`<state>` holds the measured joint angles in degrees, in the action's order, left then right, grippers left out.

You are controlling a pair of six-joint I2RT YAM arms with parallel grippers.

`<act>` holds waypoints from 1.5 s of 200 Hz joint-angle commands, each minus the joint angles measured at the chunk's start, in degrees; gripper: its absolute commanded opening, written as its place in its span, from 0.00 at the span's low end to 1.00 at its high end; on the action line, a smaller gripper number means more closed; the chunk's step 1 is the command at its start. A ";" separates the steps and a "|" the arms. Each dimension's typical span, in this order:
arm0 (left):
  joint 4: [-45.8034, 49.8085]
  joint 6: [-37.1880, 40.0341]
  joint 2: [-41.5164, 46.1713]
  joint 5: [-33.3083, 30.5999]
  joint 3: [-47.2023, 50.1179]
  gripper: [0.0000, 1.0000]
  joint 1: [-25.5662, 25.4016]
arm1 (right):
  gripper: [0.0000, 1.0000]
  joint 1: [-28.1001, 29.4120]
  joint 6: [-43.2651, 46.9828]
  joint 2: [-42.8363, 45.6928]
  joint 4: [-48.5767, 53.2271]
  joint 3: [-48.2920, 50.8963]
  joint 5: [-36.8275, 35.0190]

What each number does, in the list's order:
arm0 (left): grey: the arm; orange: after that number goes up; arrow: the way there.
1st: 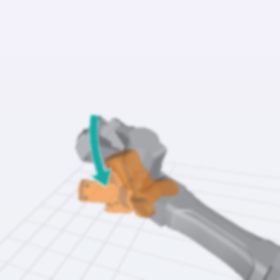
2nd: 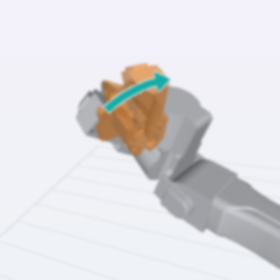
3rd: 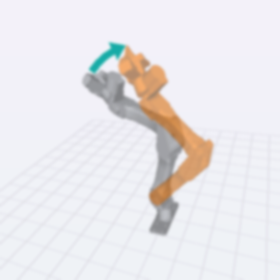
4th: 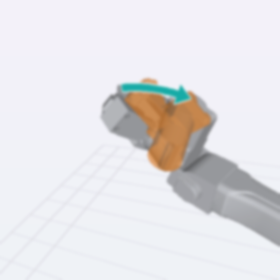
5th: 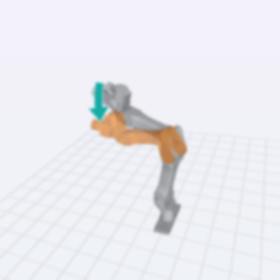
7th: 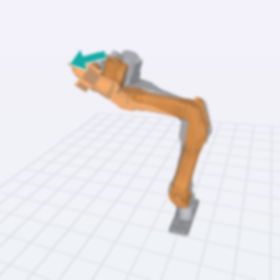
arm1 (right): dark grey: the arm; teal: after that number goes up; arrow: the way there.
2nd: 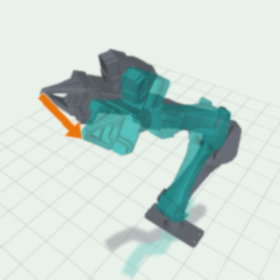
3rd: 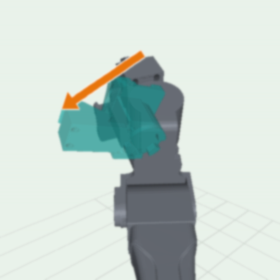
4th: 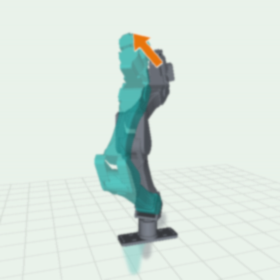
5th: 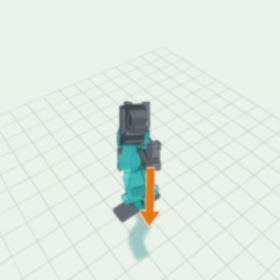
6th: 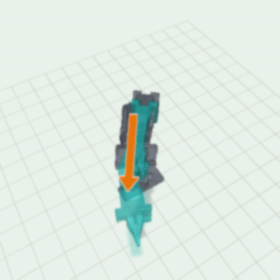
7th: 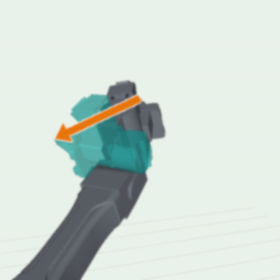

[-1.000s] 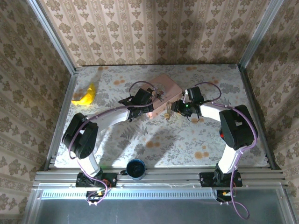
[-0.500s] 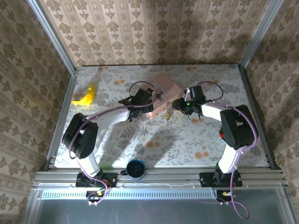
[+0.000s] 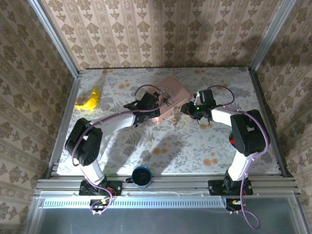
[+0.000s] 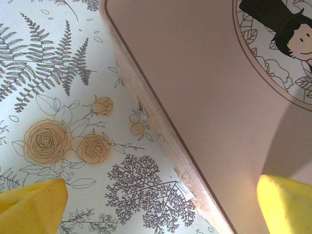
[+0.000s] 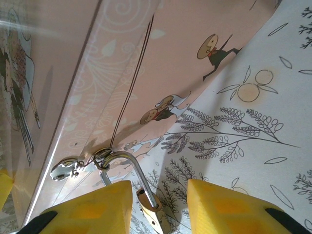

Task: Unlock the padlock with the key

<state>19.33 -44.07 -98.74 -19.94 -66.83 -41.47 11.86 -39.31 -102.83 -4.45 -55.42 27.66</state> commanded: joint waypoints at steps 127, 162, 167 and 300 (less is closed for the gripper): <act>6.47 1.63 -1.62 -0.33 0.79 1.00 0.80 | 0.35 -0.79 -2.12 -2.28 -6.45 1.61 4.19; 6.42 1.46 -1.81 -0.13 0.76 1.00 0.78 | 0.35 -0.63 -3.05 -3.11 -9.27 1.81 5.35; 6.43 1.45 -1.81 -0.09 0.81 1.00 0.78 | 0.35 -0.58 -3.13 -3.35 -9.67 1.73 5.58; 6.25 1.27 -1.73 0.08 0.74 1.00 0.69 | 0.35 2.75 -1.41 -6.16 -9.37 1.74 4.56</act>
<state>19.33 -44.07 -98.74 -19.77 -66.83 -41.47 14.28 -41.98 -107.39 -14.15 -53.36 32.18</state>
